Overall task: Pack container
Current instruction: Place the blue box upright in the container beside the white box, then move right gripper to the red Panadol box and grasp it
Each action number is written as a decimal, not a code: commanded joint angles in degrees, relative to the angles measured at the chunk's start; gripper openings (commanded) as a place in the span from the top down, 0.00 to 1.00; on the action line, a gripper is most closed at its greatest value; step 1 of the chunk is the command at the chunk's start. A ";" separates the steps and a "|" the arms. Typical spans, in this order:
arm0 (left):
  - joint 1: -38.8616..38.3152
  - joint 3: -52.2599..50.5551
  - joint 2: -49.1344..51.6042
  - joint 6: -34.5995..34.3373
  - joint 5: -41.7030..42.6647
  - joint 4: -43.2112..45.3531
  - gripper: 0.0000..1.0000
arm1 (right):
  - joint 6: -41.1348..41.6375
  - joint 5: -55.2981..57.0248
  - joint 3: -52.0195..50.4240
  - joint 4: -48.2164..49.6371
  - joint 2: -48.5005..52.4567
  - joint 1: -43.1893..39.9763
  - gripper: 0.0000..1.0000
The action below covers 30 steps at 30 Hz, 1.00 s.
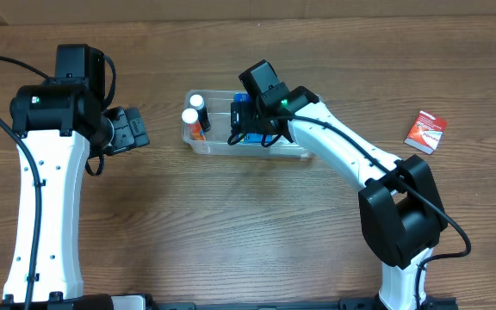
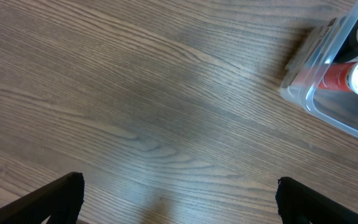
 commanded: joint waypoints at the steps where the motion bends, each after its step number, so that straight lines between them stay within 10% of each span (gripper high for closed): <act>1: 0.28 0.04 -0.74 0.31 0.70 0.00 0.00 | 0.33 0.13 0.39 -0.09 0.09 0.00 0.00; 11: 0.28 0.04 -0.74 0.50 0.68 0.00 0.00 | -0.07 17.81 0.50 -6.49 -15.02 -2.01 0.00; 17: 0.28 0.04 -0.74 0.50 0.68 0.13 0.00 | 0.33 16.92 0.50 -12.46 -28.98 -23.67 0.00; 22: 0.28 0.04 -0.74 0.50 0.70 0.57 0.00 | -4.02 5.07 -0.83 -16.33 -22.97 -43.34 0.00; 30: 0.28 0.04 -0.74 0.50 0.70 0.39 0.00 | -9.18 3.96 -0.90 -17.68 -3.50 -51.34 0.00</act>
